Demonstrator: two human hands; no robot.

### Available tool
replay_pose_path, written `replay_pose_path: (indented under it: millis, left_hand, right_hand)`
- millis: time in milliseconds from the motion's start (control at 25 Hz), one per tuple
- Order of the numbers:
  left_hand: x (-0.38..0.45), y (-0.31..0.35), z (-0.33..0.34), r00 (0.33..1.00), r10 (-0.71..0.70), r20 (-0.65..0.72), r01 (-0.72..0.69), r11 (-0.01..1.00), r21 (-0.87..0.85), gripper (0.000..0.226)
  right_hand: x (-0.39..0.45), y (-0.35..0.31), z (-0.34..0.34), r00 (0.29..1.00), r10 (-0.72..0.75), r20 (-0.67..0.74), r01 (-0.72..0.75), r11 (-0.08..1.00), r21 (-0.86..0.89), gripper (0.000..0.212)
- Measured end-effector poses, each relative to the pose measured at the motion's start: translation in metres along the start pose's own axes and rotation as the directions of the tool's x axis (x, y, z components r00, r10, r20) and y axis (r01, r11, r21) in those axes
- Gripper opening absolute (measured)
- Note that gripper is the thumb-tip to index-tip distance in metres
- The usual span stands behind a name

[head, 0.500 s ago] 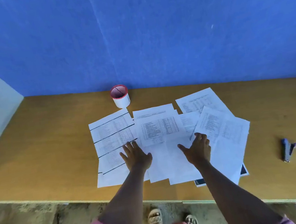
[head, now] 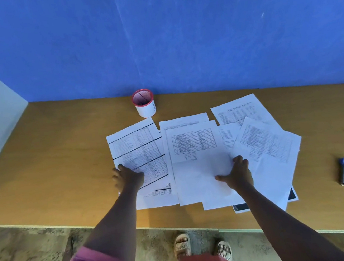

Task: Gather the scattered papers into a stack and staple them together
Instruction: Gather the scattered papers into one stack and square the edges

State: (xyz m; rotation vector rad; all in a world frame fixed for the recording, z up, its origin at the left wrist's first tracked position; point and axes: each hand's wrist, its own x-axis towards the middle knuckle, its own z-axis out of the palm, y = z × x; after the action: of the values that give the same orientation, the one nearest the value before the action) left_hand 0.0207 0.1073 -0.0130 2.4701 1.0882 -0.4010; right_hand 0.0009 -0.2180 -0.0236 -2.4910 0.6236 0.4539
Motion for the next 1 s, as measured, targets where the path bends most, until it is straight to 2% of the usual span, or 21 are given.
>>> replay_pose_path:
  millis: [200, 360, 440, 560, 640, 1000]
  left_hand:
    - [0.019, -0.01, -0.012, 0.991, -0.134, -0.008, 0.131, 0.981, -0.145, 0.108]
    - [0.026, -0.008, -0.017, 0.977, -0.204, 0.063, 0.214, 0.941, -0.263, 0.125]
    - [0.032, -0.01, -0.016, 0.976, -0.214, 0.045, 0.219, 0.941, -0.257, 0.124]
    - [0.036, -0.016, -0.014, 0.996, -0.087, -0.029, 0.08, 0.977, -0.196, 0.098]
    - [0.038, -0.015, -0.013, 0.999, -0.031, -0.035, 0.023, 0.973, -0.23, 0.086]
    - [0.04, -0.004, -0.016, 0.987, -0.151, 0.047, 0.158, 0.927, -0.339, 0.119]
  right_hand:
    - [0.001, -0.002, 0.002, 1.0, 0.01, -0.019, -0.009, 0.999, 0.047, 0.082]
    - [-0.004, -0.005, 0.004, 1.0, 0.007, -0.021, -0.007, 1.0, 0.029, 0.075]
    - [-0.007, -0.005, 0.005, 1.0, 0.006, -0.029, -0.005, 0.999, 0.035, 0.073]
    - [-0.009, -0.004, 0.007, 0.999, 0.001, -0.038, 0.001, 0.999, 0.04, 0.073]
    - [-0.01, -0.005, 0.007, 0.999, -0.003, -0.042, 0.004, 0.999, 0.041, 0.074]
    - [-0.011, -0.007, 0.009, 0.999, 0.004, -0.047, -0.003, 1.0, 0.03, 0.074]
